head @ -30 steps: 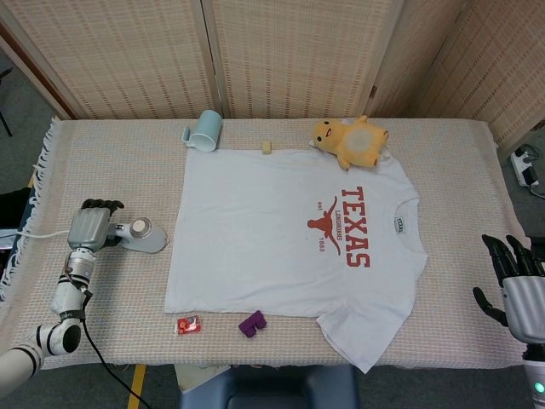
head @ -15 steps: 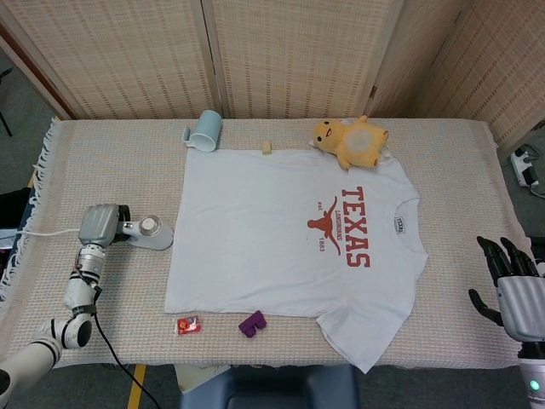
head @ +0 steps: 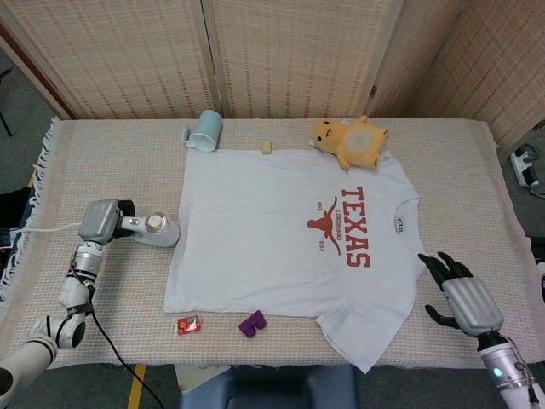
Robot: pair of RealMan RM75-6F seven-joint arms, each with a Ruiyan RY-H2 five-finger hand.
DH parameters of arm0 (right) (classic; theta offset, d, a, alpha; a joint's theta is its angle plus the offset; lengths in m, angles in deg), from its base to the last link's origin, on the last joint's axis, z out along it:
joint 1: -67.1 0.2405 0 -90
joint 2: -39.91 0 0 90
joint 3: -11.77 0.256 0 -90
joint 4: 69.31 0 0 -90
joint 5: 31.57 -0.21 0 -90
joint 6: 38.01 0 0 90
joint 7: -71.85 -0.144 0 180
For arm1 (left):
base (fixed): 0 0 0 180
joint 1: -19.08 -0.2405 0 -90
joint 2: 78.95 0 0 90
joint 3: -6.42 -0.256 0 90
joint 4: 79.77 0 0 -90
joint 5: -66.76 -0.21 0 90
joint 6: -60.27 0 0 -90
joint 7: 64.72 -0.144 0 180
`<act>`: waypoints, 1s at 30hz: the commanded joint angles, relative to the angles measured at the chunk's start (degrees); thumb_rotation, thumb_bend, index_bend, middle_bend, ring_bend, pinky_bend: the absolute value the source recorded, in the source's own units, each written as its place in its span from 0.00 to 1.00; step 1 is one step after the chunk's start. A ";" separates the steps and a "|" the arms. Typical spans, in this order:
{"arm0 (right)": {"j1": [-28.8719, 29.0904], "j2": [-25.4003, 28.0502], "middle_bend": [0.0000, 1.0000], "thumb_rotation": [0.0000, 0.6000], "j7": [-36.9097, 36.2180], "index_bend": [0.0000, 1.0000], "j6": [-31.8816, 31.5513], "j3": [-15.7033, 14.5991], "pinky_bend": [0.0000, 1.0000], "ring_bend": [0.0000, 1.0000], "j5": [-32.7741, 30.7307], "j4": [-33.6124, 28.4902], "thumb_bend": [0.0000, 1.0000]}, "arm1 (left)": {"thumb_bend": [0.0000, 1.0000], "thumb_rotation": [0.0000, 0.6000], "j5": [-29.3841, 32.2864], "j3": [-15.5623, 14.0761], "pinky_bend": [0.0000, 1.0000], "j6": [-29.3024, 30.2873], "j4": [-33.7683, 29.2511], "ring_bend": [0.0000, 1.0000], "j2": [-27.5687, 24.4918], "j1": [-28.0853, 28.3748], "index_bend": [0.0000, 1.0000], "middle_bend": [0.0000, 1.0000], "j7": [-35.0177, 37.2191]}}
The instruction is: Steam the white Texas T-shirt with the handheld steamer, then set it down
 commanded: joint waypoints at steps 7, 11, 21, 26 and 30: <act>8.99 -4.21 0.11 1.00 -1.67 0.00 12.83 -1.25 0.15 0.00 2.33 0.90 0.42 | 0.37 1.00 -0.93 3.50 0.74 7.04 -13.34 0.79 -7.77 -0.53 0.90 0.98 4.85; 12.47 -6.01 0.08 0.98 -1.99 0.00 18.72 -1.62 0.09 0.00 1.38 2.81 0.56 | 0.37 1.00 -4.30 1.60 0.74 8.95 -22.12 0.79 -10.84 -0.69 0.90 0.98 1.14; 15.67 -10.24 0.05 0.63 -4.21 0.00 23.41 -2.79 0.03 0.00 -0.26 7.56 0.86 | 0.37 1.00 -6.18 0.43 0.74 6.66 -34.80 0.79 -9.26 2.86 0.90 0.98 -12.00; 15.93 -11.80 0.05 0.62 -5.53 0.00 22.96 -3.93 0.03 0.00 0.77 10.02 0.87 | 0.37 1.00 -3.91 1.56 0.74 3.63 -34.57 0.79 -5.56 5.46 0.91 0.98 -15.79; 15.95 -12.67 0.05 0.62 -5.91 0.00 22.38 -4.57 0.03 0.00 1.12 11.39 0.87 | 0.37 1.00 -2.44 2.32 0.74 2.63 -31.71 0.79 -1.86 7.18 0.90 0.98 -19.63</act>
